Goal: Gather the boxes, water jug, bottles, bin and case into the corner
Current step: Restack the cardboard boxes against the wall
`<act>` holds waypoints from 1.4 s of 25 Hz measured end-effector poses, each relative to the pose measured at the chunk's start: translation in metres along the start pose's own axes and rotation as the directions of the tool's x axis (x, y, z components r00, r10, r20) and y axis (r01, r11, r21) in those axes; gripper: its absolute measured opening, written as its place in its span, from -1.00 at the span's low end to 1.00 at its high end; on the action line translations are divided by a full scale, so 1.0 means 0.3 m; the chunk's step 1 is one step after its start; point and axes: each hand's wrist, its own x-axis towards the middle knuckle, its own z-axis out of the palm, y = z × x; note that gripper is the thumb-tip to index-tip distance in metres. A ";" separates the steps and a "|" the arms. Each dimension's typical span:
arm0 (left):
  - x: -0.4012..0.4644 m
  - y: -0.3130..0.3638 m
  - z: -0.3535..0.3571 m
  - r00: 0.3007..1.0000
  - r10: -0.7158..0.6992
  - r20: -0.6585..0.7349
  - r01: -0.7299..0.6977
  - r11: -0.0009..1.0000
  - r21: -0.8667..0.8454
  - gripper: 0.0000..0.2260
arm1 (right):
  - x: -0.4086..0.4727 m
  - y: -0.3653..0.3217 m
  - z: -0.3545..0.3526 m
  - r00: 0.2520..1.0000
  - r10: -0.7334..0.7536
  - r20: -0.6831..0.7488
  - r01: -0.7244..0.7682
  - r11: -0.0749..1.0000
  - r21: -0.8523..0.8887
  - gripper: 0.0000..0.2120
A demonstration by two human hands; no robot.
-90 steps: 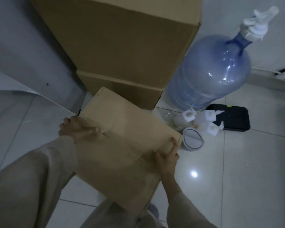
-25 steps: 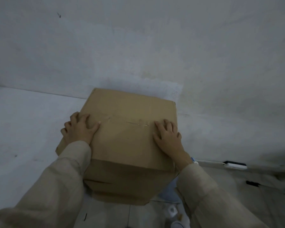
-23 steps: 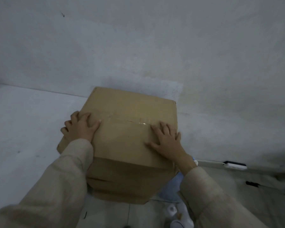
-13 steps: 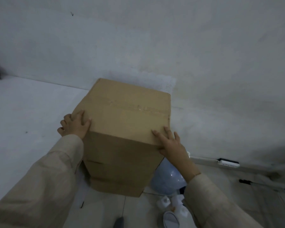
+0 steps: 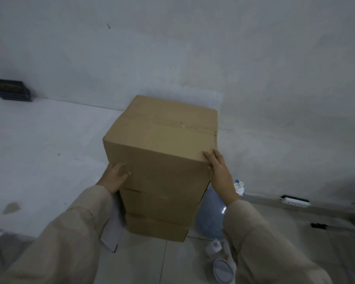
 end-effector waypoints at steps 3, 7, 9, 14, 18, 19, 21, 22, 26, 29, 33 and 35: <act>-0.001 -0.064 0.070 0.998 -0.012 0.066 0.016 0.999 -0.050 -0.58 | -0.029 0.044 0.063 0.996 0.012 -0.087 0.004 0.984 0.176 -0.39; 0.027 -0.168 0.217 0.999 -0.045 -0.018 0.038 0.956 -0.292 -0.57 | -0.066 0.188 0.248 0.966 0.204 -0.157 -0.069 0.794 0.604 -0.34; 0.084 -0.246 0.309 0.992 -0.090 -0.091 0.045 0.909 -0.414 -0.55 | -0.087 0.325 0.389 0.967 0.216 -0.134 -0.125 0.862 0.491 -0.52; 0.353 -0.472 0.517 0.872 -0.235 -0.430 -0.096 0.779 -0.620 -0.19 | -0.032 0.662 0.682 0.982 0.103 -0.160 -0.025 0.903 0.429 -0.25; 0.517 -0.608 0.662 0.750 -0.150 -0.644 -0.292 0.799 -0.526 -0.30 | 0.004 0.780 0.807 0.918 -0.009 -0.397 0.241 0.807 0.539 -0.54; 0.542 -0.626 0.683 0.711 -0.141 -0.689 -0.335 0.793 -0.509 -0.33 | 0.017 0.802 0.827 0.893 -0.035 -0.449 0.292 0.804 0.518 -0.56; 0.579 -0.661 0.712 0.645 -0.108 -0.756 -0.428 0.769 -0.474 -0.36 | 0.036 0.841 0.860 0.842 -0.075 -0.534 0.376 0.791 0.483 -0.44; 0.591 -0.676 0.725 0.621 -0.077 -0.780 -0.474 0.756 -0.452 -0.38 | 0.040 0.852 0.872 0.821 -0.097 -0.563 0.410 0.787 0.462 -0.41; 0.618 -0.685 0.742 0.599 -0.005 -0.801 -0.549 0.725 -0.415 -0.41 | 0.065 0.853 0.876 0.792 -0.148 -0.592 0.458 0.785 0.417 -0.48; 0.621 -0.694 0.743 0.606 0.052 -0.794 -0.564 0.732 -0.383 -0.43 | 0.074 0.854 0.873 0.778 -0.127 -0.615 0.450 0.796 0.405 -0.50; 0.635 -0.740 0.768 0.642 0.082 -0.763 -0.552 0.740 -0.385 -0.36 | 0.067 0.878 0.900 0.780 -0.116 -0.616 0.436 0.806 0.400 -0.57; 0.633 -0.785 0.815 0.705 0.070 -0.706 -0.478 0.782 -0.401 -0.30 | 0.040 0.930 0.955 0.802 -0.119 -0.586 0.408 0.825 0.391 -0.57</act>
